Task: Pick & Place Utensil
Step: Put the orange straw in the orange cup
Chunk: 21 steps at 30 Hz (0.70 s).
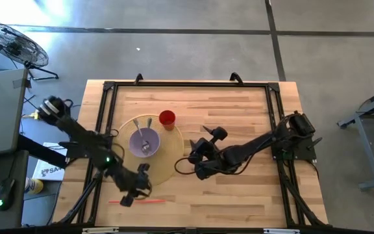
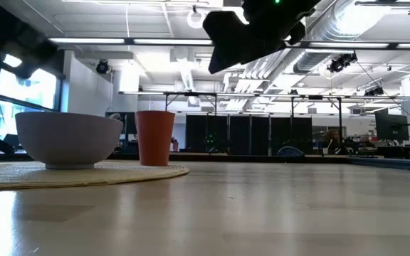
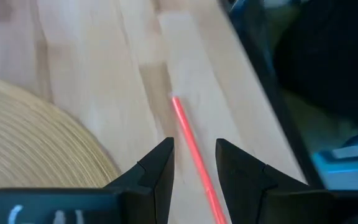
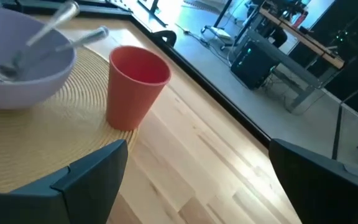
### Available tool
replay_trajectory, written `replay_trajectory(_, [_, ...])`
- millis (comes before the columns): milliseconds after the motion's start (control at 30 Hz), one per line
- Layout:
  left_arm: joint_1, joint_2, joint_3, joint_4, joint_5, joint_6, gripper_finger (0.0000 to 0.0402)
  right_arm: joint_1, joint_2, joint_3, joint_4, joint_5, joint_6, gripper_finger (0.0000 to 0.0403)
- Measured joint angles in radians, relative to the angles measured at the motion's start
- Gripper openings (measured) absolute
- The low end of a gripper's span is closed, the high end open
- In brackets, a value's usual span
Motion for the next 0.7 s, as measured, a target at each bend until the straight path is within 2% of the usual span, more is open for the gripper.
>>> replay_trajectory(133, [-0.051,0.104,0.000,0.068,-0.032,-0.062,0.0115,-0.016,0.000,0.000,-0.002,-0.010,0.000,0.0385])
replay_trajectory(433, [-0.057,0.281,0.000,0.158,-0.019,-0.075,0.0115,-0.048,0.000,0.000,-0.001,-0.082,-0.004,0.0385])
replay_trajectory(700, [-0.056,0.334,0.001,0.222,-0.022,-0.058,0.0115,-0.058,0.000,0.000,-0.001,-0.106,-0.007,0.0385])
